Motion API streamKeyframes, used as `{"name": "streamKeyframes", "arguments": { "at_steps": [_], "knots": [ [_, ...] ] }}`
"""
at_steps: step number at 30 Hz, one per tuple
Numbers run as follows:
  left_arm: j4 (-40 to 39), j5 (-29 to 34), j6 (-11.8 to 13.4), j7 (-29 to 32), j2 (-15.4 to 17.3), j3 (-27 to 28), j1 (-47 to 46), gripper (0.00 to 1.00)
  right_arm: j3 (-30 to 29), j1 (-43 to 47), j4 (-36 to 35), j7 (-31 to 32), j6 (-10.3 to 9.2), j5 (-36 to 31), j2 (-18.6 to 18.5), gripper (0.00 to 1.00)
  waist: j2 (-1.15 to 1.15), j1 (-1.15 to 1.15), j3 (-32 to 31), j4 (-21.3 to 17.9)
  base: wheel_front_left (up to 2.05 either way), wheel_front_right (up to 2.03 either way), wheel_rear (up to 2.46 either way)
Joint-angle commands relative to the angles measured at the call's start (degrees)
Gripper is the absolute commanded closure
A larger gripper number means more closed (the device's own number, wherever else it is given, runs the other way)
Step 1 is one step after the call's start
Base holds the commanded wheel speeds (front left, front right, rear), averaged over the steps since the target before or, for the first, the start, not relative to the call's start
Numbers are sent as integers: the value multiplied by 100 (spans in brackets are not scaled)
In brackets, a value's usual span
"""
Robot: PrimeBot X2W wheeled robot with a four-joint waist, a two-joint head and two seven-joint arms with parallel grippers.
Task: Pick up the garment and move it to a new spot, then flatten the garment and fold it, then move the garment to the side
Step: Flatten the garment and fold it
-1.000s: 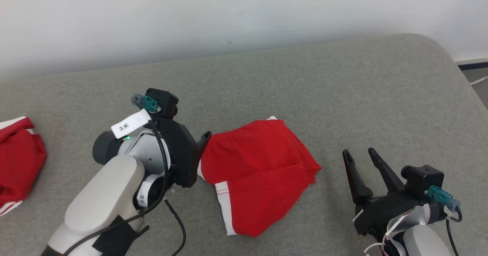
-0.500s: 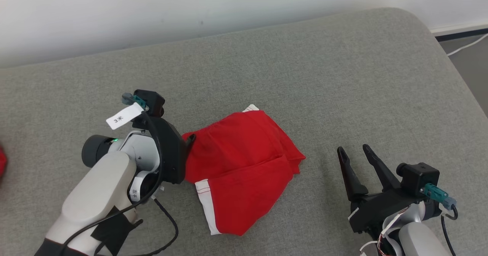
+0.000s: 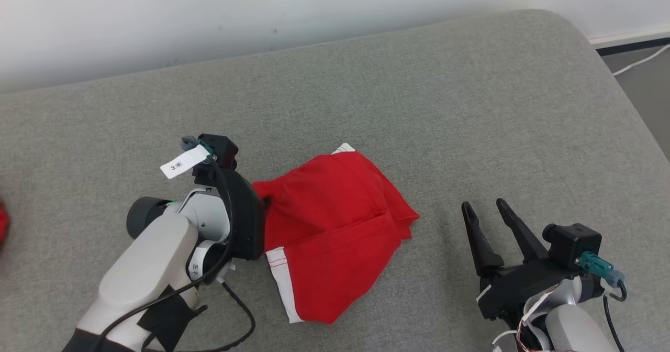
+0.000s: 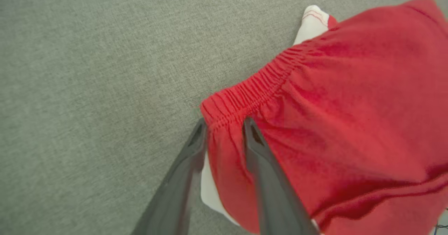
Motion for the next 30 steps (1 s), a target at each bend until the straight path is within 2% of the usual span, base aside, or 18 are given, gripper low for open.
{"name": "streamKeyframes", "arguments": {
  "at_steps": [1,9,18,30],
  "knots": [
    [3,-49,-24,-102,-12,31,-66,100,7,-59,14,-40,-2,54,-23,0,0,-1,-16,32,0,0,0],
    [-116,-88,-117,-671,-116,178,-278,100,11,-76,74,-50,-2,48,-23,0,0,-1,-106,100,0,0,0],
    [-490,-103,-345,-1564,-305,399,-722,100,35,-29,152,-52,-2,68,-23,0,0,-1,-310,118,0,0,0],
    [-1038,-4,-559,-2313,-590,375,-1384,100,37,39,173,-16,-2,83,-23,0,0,-1,-499,92,0,0,0]
  ]
}}
